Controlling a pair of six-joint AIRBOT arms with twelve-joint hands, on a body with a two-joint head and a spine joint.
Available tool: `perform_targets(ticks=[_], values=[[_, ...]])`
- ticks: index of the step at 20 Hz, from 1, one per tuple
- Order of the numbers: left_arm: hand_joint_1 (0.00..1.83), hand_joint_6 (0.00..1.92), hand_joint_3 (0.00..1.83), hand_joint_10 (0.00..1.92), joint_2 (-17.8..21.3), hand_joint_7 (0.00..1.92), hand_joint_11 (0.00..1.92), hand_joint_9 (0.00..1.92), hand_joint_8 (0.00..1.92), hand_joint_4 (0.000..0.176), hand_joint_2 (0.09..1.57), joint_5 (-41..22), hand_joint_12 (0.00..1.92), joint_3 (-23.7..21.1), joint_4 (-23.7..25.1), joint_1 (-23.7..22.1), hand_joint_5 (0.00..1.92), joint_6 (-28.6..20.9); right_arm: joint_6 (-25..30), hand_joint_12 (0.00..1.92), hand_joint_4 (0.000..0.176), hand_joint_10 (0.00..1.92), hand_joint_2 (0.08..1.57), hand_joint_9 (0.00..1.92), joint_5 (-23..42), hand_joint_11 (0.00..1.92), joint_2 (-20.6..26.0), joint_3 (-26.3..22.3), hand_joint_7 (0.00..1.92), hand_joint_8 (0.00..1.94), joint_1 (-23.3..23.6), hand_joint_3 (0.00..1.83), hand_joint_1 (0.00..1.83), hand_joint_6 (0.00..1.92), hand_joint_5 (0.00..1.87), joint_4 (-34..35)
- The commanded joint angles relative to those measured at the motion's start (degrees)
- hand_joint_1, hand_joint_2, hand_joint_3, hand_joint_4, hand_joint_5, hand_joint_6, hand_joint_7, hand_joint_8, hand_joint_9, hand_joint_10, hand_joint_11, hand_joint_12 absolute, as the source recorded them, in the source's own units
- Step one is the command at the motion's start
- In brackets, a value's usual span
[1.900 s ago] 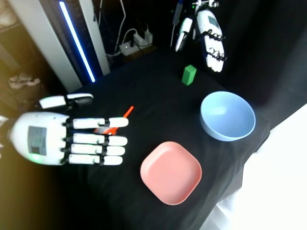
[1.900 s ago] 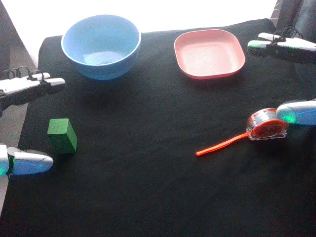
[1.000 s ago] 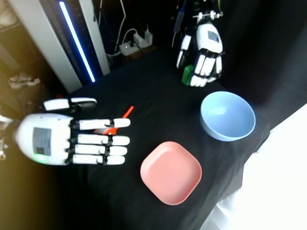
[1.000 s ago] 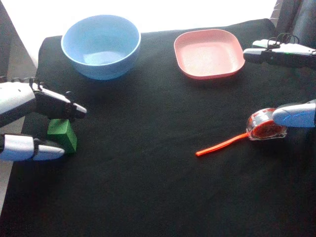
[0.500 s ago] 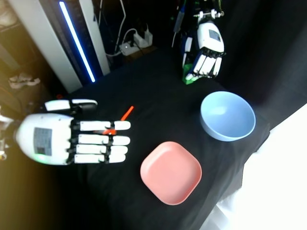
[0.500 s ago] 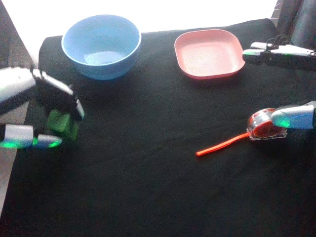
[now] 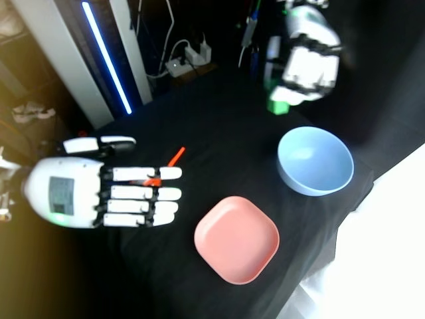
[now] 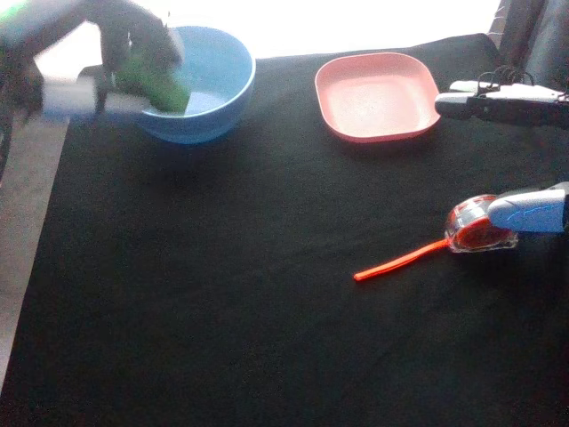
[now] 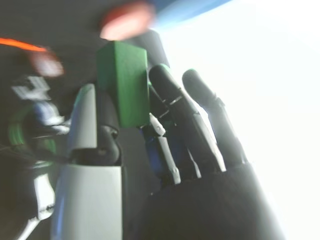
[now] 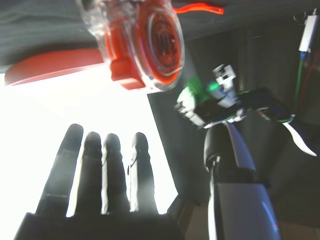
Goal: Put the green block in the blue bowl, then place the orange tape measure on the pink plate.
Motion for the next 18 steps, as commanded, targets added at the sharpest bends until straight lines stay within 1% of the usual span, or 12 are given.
perform_targets(ticks=[1, 4, 7, 8, 9, 11, 12, 13, 14, 15, 17, 18], values=[[1.37, 0.81, 0.0, 1.22, -0.46, 1.12, 0.7, 0.97, 0.64, 0.0, 1.08, -1.81, 1.06, 0.81, -1.25, -1.49, 1.03, 0.61, 0.62, 0.23, 0.076, 0.0, 1.05, 0.09, 6.33, 0.0, -0.18, 0.41, 0.16, 0.0, 0.28, 0.0, 0.77, 0.0, 0.31, 2.41], [1.38, 0.91, 0.0, 1.17, -4.72, 1.11, 0.77, 0.94, 0.7, 0.0, 1.08, 6.07, 0.7, 6.41, -2.32, -5.87, 0.99, 2.07, 1.1, 0.41, 0.065, 0.0, 1.06, 0.1, 6.33, 0.0, -0.56, 1.04, 0.15, 0.0, 0.28, 0.0, 0.76, 0.0, 0.31, 2.18], [1.38, 0.77, 0.0, 1.12, -9.65, 1.22, 0.88, 1.06, 0.4, 0.0, 1.05, 14.41, 0.89, 11.95, -3.57, -8.22, 1.05, 4.19, 1.43, 0.38, 0.066, 0.01, 1.06, 0.1, 6.33, 0.0, -0.86, 1.51, 0.17, 0.01, 0.28, 0.0, 0.77, 0.0, 0.32, 1.84], [1.28, 0.73, 0.01, 0.65, -10.52, 1.22, 0.89, 1.12, 0.54, 0.003, 1.03, 15.62, 0.94, 12.89, -3.45, -8.46, 1.11, 4.19, 1.49, 0.35, 0.072, 0.0, 1.06, 0.09, 6.33, 0.0, -0.88, 1.63, 0.18, 0.0, 0.29, 0.0, 0.77, 0.0, 0.32, 1.77], [1.36, 0.68, 0.0, 0.94, -12.37, 1.22, 0.87, 1.11, 0.46, 0.0, 1.03, 18.08, 0.89, 14.78, -2.94, -8.87, 1.11, 4.21, 1.68, 0.38, 0.067, 0.0, 1.06, 0.09, 6.33, 0.0, -0.91, 1.85, 0.16, 0.0, 0.29, 0.0, 0.8, 0.0, 0.32, 1.7], [1.25, 0.85, 0.0, 0.26, -14.37, 1.11, 0.76, 1.06, 0.87, 0.0, 1.08, 20.18, 0.96, 16.7, -2.75, -8.94, 0.99, 4.21, 1.84, 0.39, 0.086, 0.0, 1.07, 0.1, 6.34, 0.0, -0.91, 2.05, 0.15, 0.0, 0.29, 0.0, 0.74, 0.0, 0.31, 1.65], [1.06, 0.31, 0.0, 0.16, -15.01, 0.93, 0.65, 1.0, 0.37, 0.0, 1.06, 20.88, 1.14, 17.26, -2.47, -8.98, 0.87, 4.21, 1.95, 0.41, 0.077, 0.01, 1.08, 0.12, 6.34, 0.0, -0.93, 2.17, 0.16, 0.0, 0.29, 0.0, 0.74, 0.0, 0.31, 1.57], [1.01, 0.09, 0.0, 0.14, -15.58, 0.92, 0.63, 1.0, 0.16, 0.0, 1.06, 21.59, 1.3, 17.86, -2.08, -9.02, 0.88, 4.22, 2.1, 0.43, 0.072, 0.0, 1.08, 0.13, 6.35, 0.0, -0.99, 2.38, 0.16, 0.0, 0.29, 0.0, 0.75, 0.0, 0.3, 1.45], [1.04, 0.78, 0.0, 0.15, -16.09, 0.95, 0.6, 1.02, 0.05, 0.074, 1.1, 22.11, 1.38, 18.35, -1.91, -9.03, 0.96, 4.22, 2.22, 0.54, 0.07, 0.01, 1.08, 0.16, 6.35, 0.0, -1.02, 2.55, 0.16, 0.0, 0.29, 0.0, 0.74, 0.0, 0.29, 1.32], [1.04, 1.01, 0.01, 0.15, -16.52, 0.96, 0.58, 1.01, 0.02, 0.06, 1.13, 22.47, 1.37, 18.71, -1.73, -9.03, 0.93, 4.22, 2.35, 0.57, 0.064, 0.0, 1.08, 0.16, 6.36, 0.0, -1.04, 2.72, 0.15, 0.0, 0.29, 0.0, 0.76, 0.0, 0.29, 1.18], [1.0, 1.11, 0.0, 0.13, -16.65, 0.94, 0.51, 0.98, 0.01, 0.135, 1.15, 22.59, 1.34, 18.67, -1.37, -9.02, 0.89, 4.22, 2.52, 0.64, 0.067, 0.01, 1.09, 0.18, 6.38, 0.0, -1.04, 2.81, 0.16, 0.0, 0.3, 0.0, 0.75, 0.0, 0.27, 1.04], [1.01, 1.11, 0.0, 0.13, -16.55, 0.95, 0.52, 0.98, 0.01, 0.117, 1.15, 22.5, 1.34, 18.42, -1.2, -8.95, 0.89, 4.23, 2.59, 0.63, 0.064, 0.0, 1.09, 0.18, 6.41, 0.0, -1.03, 2.8, 0.16, 0.0, 0.3, 0.0, 0.77, 0.0, 0.28, 1.03]])
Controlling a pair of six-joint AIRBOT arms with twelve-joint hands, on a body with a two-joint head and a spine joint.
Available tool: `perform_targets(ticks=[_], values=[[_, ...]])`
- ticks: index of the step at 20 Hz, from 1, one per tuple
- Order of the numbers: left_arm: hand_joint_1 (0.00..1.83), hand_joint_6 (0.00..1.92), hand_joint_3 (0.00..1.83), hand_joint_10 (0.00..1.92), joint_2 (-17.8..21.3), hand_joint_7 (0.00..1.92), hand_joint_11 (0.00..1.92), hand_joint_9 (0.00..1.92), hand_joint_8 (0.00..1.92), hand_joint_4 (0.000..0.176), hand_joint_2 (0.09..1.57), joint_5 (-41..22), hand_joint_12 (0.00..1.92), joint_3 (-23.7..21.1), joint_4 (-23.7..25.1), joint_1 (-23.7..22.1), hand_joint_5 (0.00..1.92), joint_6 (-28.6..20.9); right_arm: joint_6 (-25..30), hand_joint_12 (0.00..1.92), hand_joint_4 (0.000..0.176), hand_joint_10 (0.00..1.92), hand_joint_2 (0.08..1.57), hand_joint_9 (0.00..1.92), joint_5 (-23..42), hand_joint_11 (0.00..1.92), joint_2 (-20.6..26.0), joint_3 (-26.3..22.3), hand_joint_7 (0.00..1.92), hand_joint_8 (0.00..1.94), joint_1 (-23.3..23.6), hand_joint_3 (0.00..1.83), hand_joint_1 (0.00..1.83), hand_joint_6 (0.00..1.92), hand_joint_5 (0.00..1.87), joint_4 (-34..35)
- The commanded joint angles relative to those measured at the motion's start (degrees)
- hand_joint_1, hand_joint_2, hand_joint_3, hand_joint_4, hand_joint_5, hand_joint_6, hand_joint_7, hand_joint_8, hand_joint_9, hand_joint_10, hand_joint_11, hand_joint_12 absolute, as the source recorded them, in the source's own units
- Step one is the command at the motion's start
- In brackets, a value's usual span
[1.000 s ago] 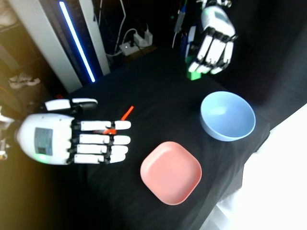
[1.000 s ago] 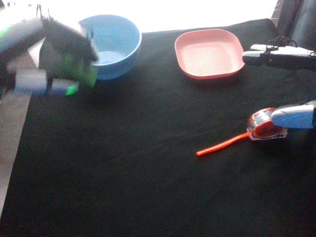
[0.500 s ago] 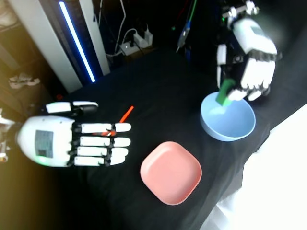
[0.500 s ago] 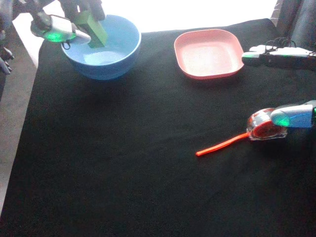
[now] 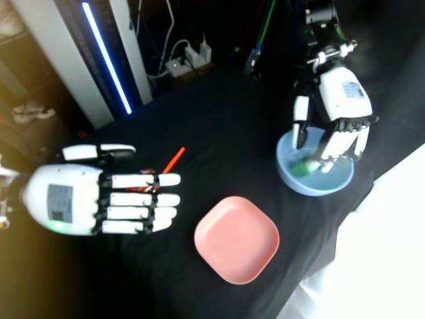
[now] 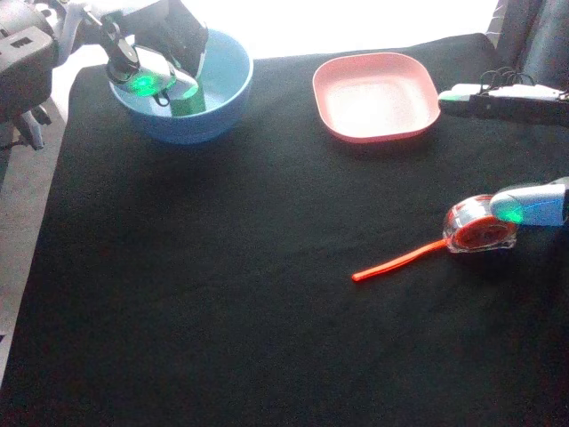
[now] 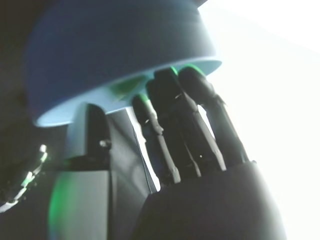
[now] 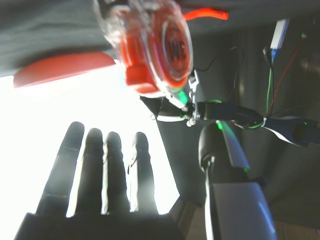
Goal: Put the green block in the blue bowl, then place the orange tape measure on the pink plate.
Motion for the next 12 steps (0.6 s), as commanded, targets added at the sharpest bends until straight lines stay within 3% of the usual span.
perform_targets(ticks=[1, 2, 3, 4, 5, 6, 7, 8, 9, 10, 12], values=[[0.99, 0.43, 0.0, 0.15, 0.98, 0.96, 0.5, 0.98, 0.01, 0.004, 1.1, -6.97, 1.43, -0.65, -0.15, -0.51, 0.81, -0.05, 0.72, 0.65, 0.067, 0.0, 1.09, 0.18, 6.59, 0.0, -0.02, 0.27, 0.15, 0.0, 0.3, 0.0, 0.79, 0.0, 0.27, 2.37], [0.96, 0.14, 0.0, 0.16, 2.55, 0.95, 0.49, 0.97, 0.0, 0.0, 1.09, -9.91, 1.45, -2.75, -0.15, 0.41, 0.84, -0.05, 0.98, 0.68, 0.069, 0.0, 1.08, 0.18, 7.13, 0.0, 0.03, 0.23, 0.13, 0.0, 0.3, 0.0, 0.81, 0.0, 0.26, 2.37], [0.94, 0.04, 0.0, 0.3, 3.87, 0.91, 0.46, 0.88, 0.0, 0.0, 1.07, -12.04, 1.48, -4.45, -0.15, 1.03, 0.81, -0.05, 1.12, 0.7, 0.077, 0.0, 1.09, 0.18, 7.48, 0.0, 0.16, 0.14, 0.12, 0.0, 0.3, 0.0, 0.81, 0.0, 0.26, 2.37], [0.86, 0.01, 0.0, 0.26, 6.02, 0.77, 0.3, 0.71, 0.0, 0.031, 1.06, -16.05, 1.46, -7.07, -0.17, 2.06, 0.68, -0.07, 1.22, 0.72, 0.097, 0.0, 1.07, 0.18, 8.0, 0.01, 0.3, -0.16, 0.11, 0.0, 0.3, 0.0, 0.8, 0.0, 0.25, 2.38], [0.83, 0.0, 0.0, 0.23, 7.96, 0.7, 0.25, 0.65, 0.0, 0.042, 1.06, -19.82, 1.39, -9.78, -0.17, 3.14, 0.62, -0.11, 1.39, 0.65, 0.109, 0.01, 1.06, 0.16, 8.49, 0.0, 0.3, -0.48, 0.11, 0.0, 0.31, 0.0, 0.8, 0.0, 0.25, 2.38], [0.88, 0.0, 0.0, 0.16, 9.37, 0.69, 0.25, 0.66, 0.0, 0.021, 1.05, -22.1, 1.32, -11.53, -0.14, 4.21, 0.61, -0.11, 1.63, 0.64, 0.121, 0.0, 1.05, 0.15, 8.9, 0.0, 0.3, -0.69, 0.09, 0.0, 0.31, 0.0, 0.8, 0.0, 0.24, 2.35], [0.9, 0.01, 0.0, 0.15, 11.81, 0.71, 0.27, 0.7, 0.01, 0.004, 1.04, -25.94, 1.31, -14.46, 0.07, 5.94, 0.64, -0.12, 1.77, 0.61, 0.115, 0.0, 1.04, 0.14, 9.31, 0.0, 0.52, -1.1, 0.1, 0.0, 0.31, 0.0, 0.78, 0.0, 0.25, 2.08], [0.9, 0.01, 0.0, 0.13, 14.11, 0.73, 0.27, 0.71, 0.01, 0.0, 1.04, -28.99, 1.34, -16.88, 0.37, 7.71, 0.66, -0.14, 1.77, 0.56, 0.102, 0.0, 1.03, 0.12, 9.49, 0.0, 0.71, -1.55, 0.1, 0.0, 0.31, 0.0, 0.77, 0.0, 0.27, 1.54], [0.89, 0.0, 0.0, 0.11, 15.84, 0.73, 0.27, 0.71, 0.01, 0.0, 1.04, -31.93, 1.31, -18.92, 0.38, 9.39, 0.66, -0.23, 1.77, 0.52, 0.108, 0.0, 1.02, 0.12, 9.62, 0.0, 0.97, -1.94, 0.11, 0.0, 0.31, 0.0, 0.75, 0.0, 0.29, 1.02], [0.89, 0.0, 0.0, 0.1, 17.53, 0.73, 0.25, 0.7, 0.0, 0.0, 1.03, -34.46, 1.3, -20.59, 0.38, 11.15, 0.67, -0.44, 1.77, 0.62, 0.103, 0.0, 1.01, 0.14, 9.66, 0.0, 1.15, -2.21, 0.13, 0.0, 0.31, 0.0, 0.74, 0.0, 0.3, 0.54], [0.82, 0.0, 0.0, 0.04, 20.09, 0.61, 0.15, 0.61, 0.0, 0.007, 1.02, -38.79, 1.22, -23.12, 0.34, 14.54, 0.61, -1.85, 1.77, 0.51, 0.097, 0.0, 0.98, 0.09, 9.64, 0.0, 1.28, -2.47, 0.16, 0.0, 0.31, 0.0, 0.8, 0.0, 0.33, -0.17]])
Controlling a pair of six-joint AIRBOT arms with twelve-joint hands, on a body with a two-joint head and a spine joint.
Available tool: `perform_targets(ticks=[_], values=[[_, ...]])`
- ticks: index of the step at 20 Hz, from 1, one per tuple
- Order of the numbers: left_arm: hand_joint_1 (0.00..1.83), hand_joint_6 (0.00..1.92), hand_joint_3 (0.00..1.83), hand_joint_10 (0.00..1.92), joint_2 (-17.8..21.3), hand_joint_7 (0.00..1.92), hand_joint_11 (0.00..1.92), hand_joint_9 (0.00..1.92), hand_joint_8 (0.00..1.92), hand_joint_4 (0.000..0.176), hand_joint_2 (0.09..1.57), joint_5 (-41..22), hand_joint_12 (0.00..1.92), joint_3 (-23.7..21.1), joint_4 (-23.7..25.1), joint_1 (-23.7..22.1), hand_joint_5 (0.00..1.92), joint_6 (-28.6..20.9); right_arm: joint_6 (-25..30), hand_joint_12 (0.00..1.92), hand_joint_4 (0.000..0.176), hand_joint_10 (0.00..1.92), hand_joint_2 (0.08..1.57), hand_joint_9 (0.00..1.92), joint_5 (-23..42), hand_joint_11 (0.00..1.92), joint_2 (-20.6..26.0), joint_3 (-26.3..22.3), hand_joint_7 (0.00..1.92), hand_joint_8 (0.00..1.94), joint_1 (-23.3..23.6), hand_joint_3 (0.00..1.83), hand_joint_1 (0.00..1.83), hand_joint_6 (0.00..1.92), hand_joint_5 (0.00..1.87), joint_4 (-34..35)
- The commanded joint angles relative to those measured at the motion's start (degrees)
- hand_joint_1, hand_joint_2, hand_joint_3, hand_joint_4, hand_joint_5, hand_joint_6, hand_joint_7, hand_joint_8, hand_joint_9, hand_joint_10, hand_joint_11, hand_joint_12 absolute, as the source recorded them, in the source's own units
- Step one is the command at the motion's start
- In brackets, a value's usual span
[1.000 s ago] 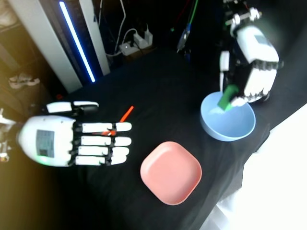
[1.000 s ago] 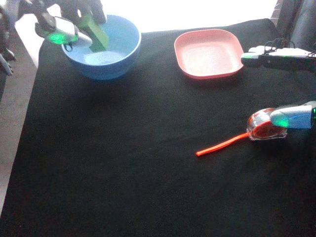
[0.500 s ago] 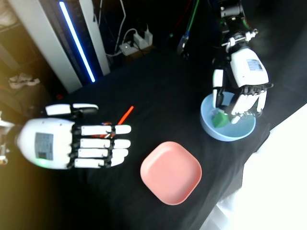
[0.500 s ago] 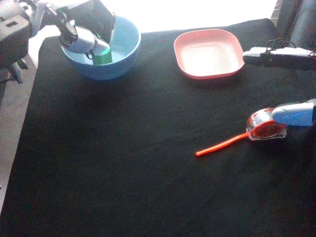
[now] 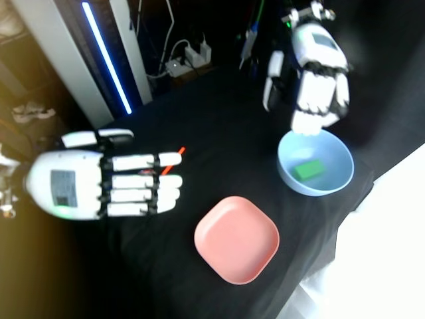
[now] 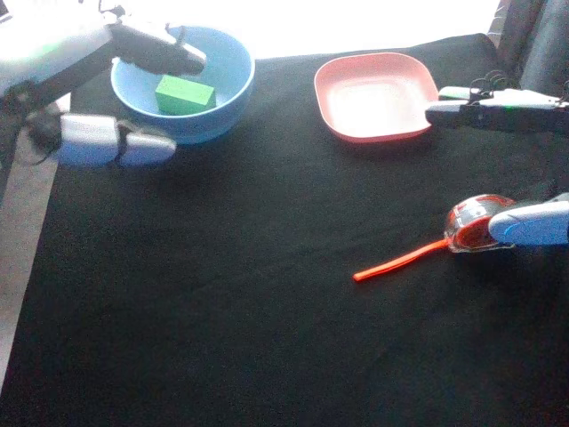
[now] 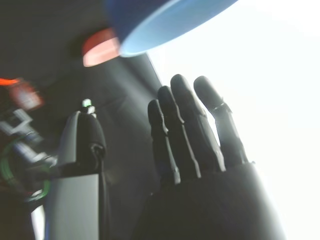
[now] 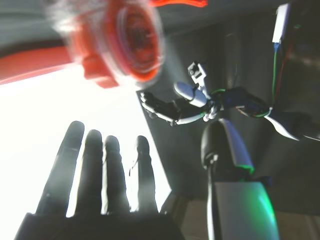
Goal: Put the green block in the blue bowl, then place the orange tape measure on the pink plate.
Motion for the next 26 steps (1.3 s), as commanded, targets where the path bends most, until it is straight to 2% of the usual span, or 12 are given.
perform_targets(ticks=[1, 3, 5, 11, 15, 18, 21, 22, 23, 24, 25, 26], values=[[0.77, 0.0, 0.0, 0.01, 1.71, 0.56, 0.1, 0.56, 0.0, 0.022, 1.01, -11.13, 1.19, -0.96, -1.58, 1.2, 0.56, -1.37, 0.59, 0.44, 0.108, 0.0, 0.98, 0.07, 6.14, 0.0, 0.25, -0.04, 0.16, 0.0, 0.31, 0.0, 0.8, 0.0, 0.33, 2.27], [0.8, 0.0, 0.0, 0.0, 3.5, 0.42, 0.01, 0.42, 0.0, 0.081, 0.98, -12.84, 1.09, -3.31, -2.15, 4.69, 0.44, -1.75, 0.59, 0.46, 0.142, 0.0, 0.96, 0.08, 5.43, 0.0, 0.25, 0.17, 0.16, 0.0, 0.31, 0.0, 0.88, 0.0, 0.33, 2.0], [0.96, 0.0, 0.0, 0.0, 3.66, 0.4, 0.0, 0.37, 0.0, 0.047, 0.95, -12.77, 1.02, -4.57, -2.75, 7.92, 0.42, -2.06, 0.6, 0.49, 0.154, 0.0, 0.96, 0.08, 4.35, 0.0, 0.2, 0.46, 0.18, 0.0, 0.31, 0.0, 0.9, 0.0, 0.33, 1.27], [0.74, 0.0, 0.0, 0.0, 3.8, 0.37, 0.0, 0.32, 0.0, 0.019, 0.91, -20.17, 0.8, -7.64, -8.27, 18.6, 0.45, -4.87, 0.85, 0.7, 0.154, 0.0, 0.95, 0.15, 0.2, 0.0, 0.16, 1.34, 0.27, 0.0, 0.32, 0.0, 0.97, 0.0, 0.38, -2.35], [0.75, 0.0, 0.0, 0.02, 3.91, 0.36, 0.0, 0.33, 0.0, 0.007, 0.92, -22.77, 1.0, -8.93, -10.86, 22.08, 0.44, -4.9, 0.85, 1.06, 0.12, 0.02, 0.96, 0.31, -1.36, 0.0, -0.11, 1.7, 0.38, 0.0, 0.32, 0.0, 1.04, 0.0, 0.48, -3.58], [0.83, 0.0, 0.0, 0.02, 3.0, 0.39, 0.03, 0.39, 0.01, 0.0, 0.91, -24.03, 1.05, -8.94, -13.09, 23.51, 0.45, -4.9, 0.85, 0.99, 0.0, 0.03, 1.01, 0.63, -1.5, 0.23, -0.8, 2.0, 0.63, 0.01, 0.37, 0.0, 1.2, 0.01, 0.67, -3.65], [0.78, 0.0, 0.0, 0.01, 2.15, 0.41, 0.0, 0.4, 0.0, 0.004, 0.91, -24.72, 1.08, -8.93, -14.47, 24.45, 0.45, -4.9, 0.82, 0.93, 0.0, 0.02, 1.02, 0.91, -1.49, 0.44, -1.69, 2.39, 0.85, 0.01, 0.41, 0.0, 1.32, 0.0, 0.86, -3.62], [0.78, 0.0, 0.0, 0.01, 1.91, 0.42, 0.0, 0.4, 0.0, 0.005, 0.91, -24.84, 1.08, -8.93, -14.89, 24.76, 0.45, -4.91, 0.81, 1.03, 0.0, 0.83, 1.04, 0.96, -1.49, 0.59, -1.98, 2.62, 0.95, 0.0, 0.41, 0.0, 1.54, 0.0, 0.93, -3.55], [0.8, 0.0, 0.0, 0.01, 1.78, 0.42, 0.0, 0.39, 0.0, 0.0, 0.91, -24.86, 1.08, -8.93, -15.06, 24.92, 0.45, -4.93, 0.8, 1.03, 0.0, 1.03, 1.06, 1.03, -1.5, 0.71, -2.17, 2.78, 0.99, 0.63, 0.41, 0.0, 1.5, 0.0, 0.98, -3.39], [0.82, 0.0, 0.0, 0.01, 1.66, 0.43, 0.0, 0.39, 0.0, 0.002, 0.92, -24.86, 1.09, -8.93, -15.21, 25.04, 0.44, -5.0, 0.8, 1.1, 0.0, 1.09, 1.06, 1.08, -1.5, 0.81, -2.34, 2.98, 1.05, 0.79, 0.41, 0.02, 1.42, 0.46, 1.03, -3.19], [0.83, 0.0, 0.01, 0.0, 1.46, 0.42, 0.0, 0.4, 0.0, 0.0, 0.93, -24.9, 1.1, -8.93, -15.42, 25.3, 0.43, -5.19, 0.79, 1.17, 0.0, 1.14, 1.07, 1.08, -1.61, 0.85, -2.61, 3.39, 1.05, 0.85, 0.41, 0.0, 1.4, 0.55, 1.03, -2.91], [0.81, 0.0, 0.01, 0.01, 1.36, 0.43, 0.03, 0.42, 0.0, 0.0, 0.95, -24.91, 1.12, -8.93, -15.49, 25.44, 0.43, -5.25, 0.79, 1.22, 0.0, 0.82, 1.09, 1.08, -1.69, 0.82, -2.7, 3.57, 1.08, 1.0, 0.41, 0.0, 1.3, 0.7, 1.0, -2.74]])
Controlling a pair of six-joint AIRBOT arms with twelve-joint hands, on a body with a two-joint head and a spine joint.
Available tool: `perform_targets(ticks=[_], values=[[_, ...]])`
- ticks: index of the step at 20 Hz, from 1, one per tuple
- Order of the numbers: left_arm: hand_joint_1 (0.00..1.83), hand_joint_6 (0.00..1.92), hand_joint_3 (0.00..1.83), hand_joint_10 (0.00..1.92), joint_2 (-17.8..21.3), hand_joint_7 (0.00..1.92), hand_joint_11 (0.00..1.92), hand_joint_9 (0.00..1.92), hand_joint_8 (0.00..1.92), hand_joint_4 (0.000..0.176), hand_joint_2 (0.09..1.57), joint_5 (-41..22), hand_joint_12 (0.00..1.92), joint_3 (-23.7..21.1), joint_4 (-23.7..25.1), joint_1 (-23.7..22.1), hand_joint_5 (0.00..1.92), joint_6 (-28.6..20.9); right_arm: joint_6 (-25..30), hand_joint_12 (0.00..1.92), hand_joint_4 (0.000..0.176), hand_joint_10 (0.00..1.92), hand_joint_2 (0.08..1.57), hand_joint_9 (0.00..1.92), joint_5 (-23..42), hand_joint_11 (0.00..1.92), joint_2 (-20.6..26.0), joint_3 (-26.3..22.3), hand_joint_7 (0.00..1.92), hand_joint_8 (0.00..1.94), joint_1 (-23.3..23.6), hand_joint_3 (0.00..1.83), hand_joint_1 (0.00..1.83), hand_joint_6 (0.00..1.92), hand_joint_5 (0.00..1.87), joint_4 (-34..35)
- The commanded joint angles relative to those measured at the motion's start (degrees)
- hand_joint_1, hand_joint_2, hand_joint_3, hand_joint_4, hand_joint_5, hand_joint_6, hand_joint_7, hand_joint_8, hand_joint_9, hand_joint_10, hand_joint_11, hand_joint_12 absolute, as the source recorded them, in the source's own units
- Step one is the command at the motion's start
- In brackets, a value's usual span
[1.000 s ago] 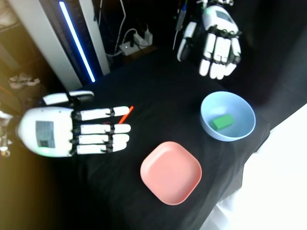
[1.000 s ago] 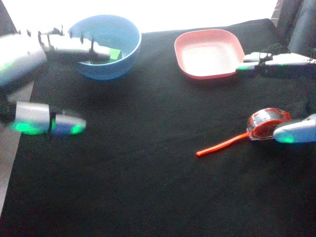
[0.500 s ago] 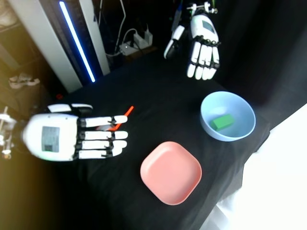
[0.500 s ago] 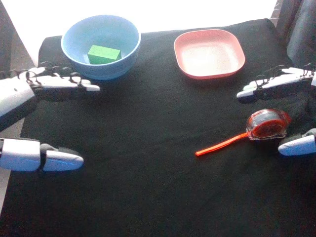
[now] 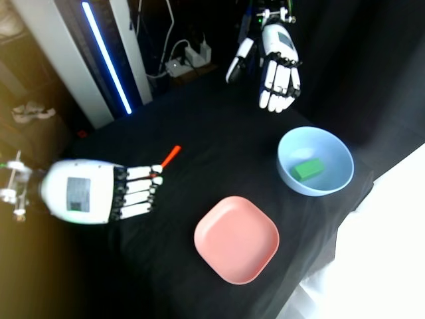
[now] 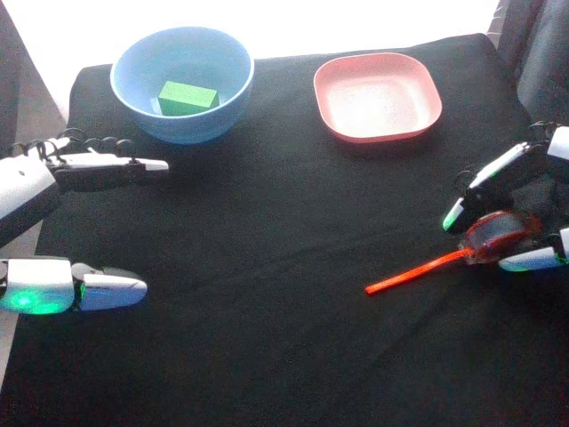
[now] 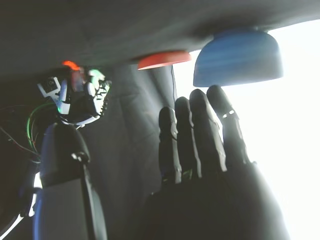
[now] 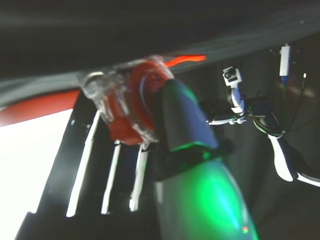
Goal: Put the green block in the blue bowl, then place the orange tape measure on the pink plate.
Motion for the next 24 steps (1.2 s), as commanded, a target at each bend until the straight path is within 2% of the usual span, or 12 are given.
perform_targets(ticks=[1, 2, 3, 5, 8, 11, 13, 14, 16, 18, 20, 24], values=[[0.83, 0.0, 0.01, 0.01, -0.36, 0.43, 0.02, 0.44, 0.0, 0.0, 0.97, -7.43, 1.15, -0.06, -0.84, 0.04, 0.44, -0.65, 0.35, 1.32, 0.0, 0.65, 1.1, 1.15, 4.91, 0.82, -0.11, 0.31, 1.06, 1.07, 0.39, 0.0, 1.27, 0.75, 0.99, 2.63], [0.83, 0.0, 0.01, 0.01, -0.38, 0.43, 0.02, 0.44, 0.0, 0.0, 0.97, -7.45, 1.15, -0.06, -0.93, 0.27, 0.44, -0.8, 0.35, 1.32, 0.0, 0.65, 1.1, 1.15, 4.93, 0.82, -0.08, 0.3, 1.06, 1.07, 0.4, 0.0, 1.27, 0.75, 0.99, 2.9], [0.82, 0.0, 0.0, 0.01, -0.38, 0.44, 0.06, 0.45, 0.0, 0.0, 0.96, -7.65, 1.08, -0.06, -1.04, 0.62, 0.44, -0.98, 0.35, 1.87, 0.0, 1.77, 1.1, 1.13, 5.16, 1.12, 0.0, 0.19, 1.02, 1.54, 0.47, 0.0, 1.2, 0.81, 1.04, 3.05], [0.83, 0.0, 0.0, 0.0, -0.38, 0.43, 0.03, 0.44, 0.0, 0.006, 0.96, -8.22, 1.07, -0.07, -1.27, 1.29, 0.44, -1.35, 0.35, 1.91, 0.0, 1.89, 1.07, 1.2, 6.96, 1.25, 0.57, -0.51, 1.07, 1.56, 0.99, 0.0, 1.19, 0.77, 1.09, 3.06], [0.8, 0.0, 0.0, 0.0, -0.36, 0.45, 0.02, 0.45, 0.0, 0.0, 0.95, -9.52, 1.03, -0.48, -2.06, 2.58, 0.46, -1.6, -0.69, 1.68, 0.0, 1.34, 1.08, 1.12, 12.2, 0.96, 2.62, -2.11, 1.04, 1.17, 1.88, 0.0, 1.28, 0.32, 1.18, 5.57], [0.82, 0.0, 0.0, 0.0, -0.36, 0.45, 0.0, 0.44, 0.0, 0.0, 0.94, -10.87, 1.07, -0.83, -3.04, 4.06, 0.46, -2.01, -4.74, 1.91, 0.0, 1.69, 1.03, 1.15, 13.63, 1.08, 4.27, -2.31, 1.2, 0.99, 6.36, 0.0, 1.2, 0.55, 1.21, 7.45], [0.83, 0.0, 0.0, 0.0, -0.38, 0.44, 0.02, 0.44, 0.0, 0.0, 0.94, -11.1, 1.05, -0.91, -3.24, 4.38, 0.46, -2.07, -6.46, 1.91, 0.0, 1.6, 1.06, 1.17, 13.88, 1.1, 4.11, -1.08, 1.11, 1.06, 9.09, 0.0, 1.29, 0.25, 1.22, 8.96], [0.78, 0.0, 0.0, 0.0, -0.38, 0.42, 0.0, 0.4, 0.0, 0.0, 0.95, -11.11, 1.08, -0.97, -3.24, 4.37, 0.45, -2.07, -7.45, 1.92, 0.0, 1.91, 1.03, 1.39, 13.25, 1.46, 2.71, 0.77, 1.21, 1.71, 12.09, 0.0, 1.21, 0.58, 1.2, 9.6], [0.76, 0.0, 0.01, 0.0, -0.44, 0.38, 0.0, 0.32, 0.0, 0.004, 0.97, -11.09, 0.98, -0.97, -3.25, 4.38, 0.44, -2.07, -7.45, 1.92, 0.0, 1.77, 1.07, 0.97, 11.27, 1.02, 0.05, 3.63, 1.07, 1.12, 15.57, 0.0, 1.28, 0.4, 1.17, 9.6], [0.78, 0.0, 0.0, 0.0, -0.6, 0.37, 0.0, 0.31, 0.0, 0.009, 0.97, -10.97, 0.91, -0.93, -3.25, 4.38, 0.44, -2.07, -7.45, 1.1, 0.0, 1.16, 1.07, 1.05, 7.82, 0.95, -3.87, 7.62, 1.28, 0.22, 18.91, 0.0, 1.39, 0.95, 0.96, 9.53], [0.76, 0.0, 0.0, 0.0, -0.77, 0.36, 0.0, 0.29, 0.0, 0.023, 0.96, -10.74, 0.83, -0.78, -3.25, 4.38, 0.45, -2.09, -7.45, 1.33, 0.0, 1.09, 1.0, 1.16, 3.36, 1.05, -8.26, 12.22, 1.46, 0.14, 21.77, 0.0, 1.31, 0.5, 1.21, 9.07], [0.75, 0.0, 0.0, 0.0, -1.0, 0.36, 0.0, 0.29, 0.0, 0.018, 0.97, -10.38, 0.79, -0.57, -3.12, 4.37, 0.45, -2.14, -7.43, 1.37, 0.0, 0.76, 1.02, 1.18, -7.33, 0.93, -14.74, 19.37, 1.38, 0.04, 26.38, 0.01, 1.46, 0.74, 1.09, 3.79]])
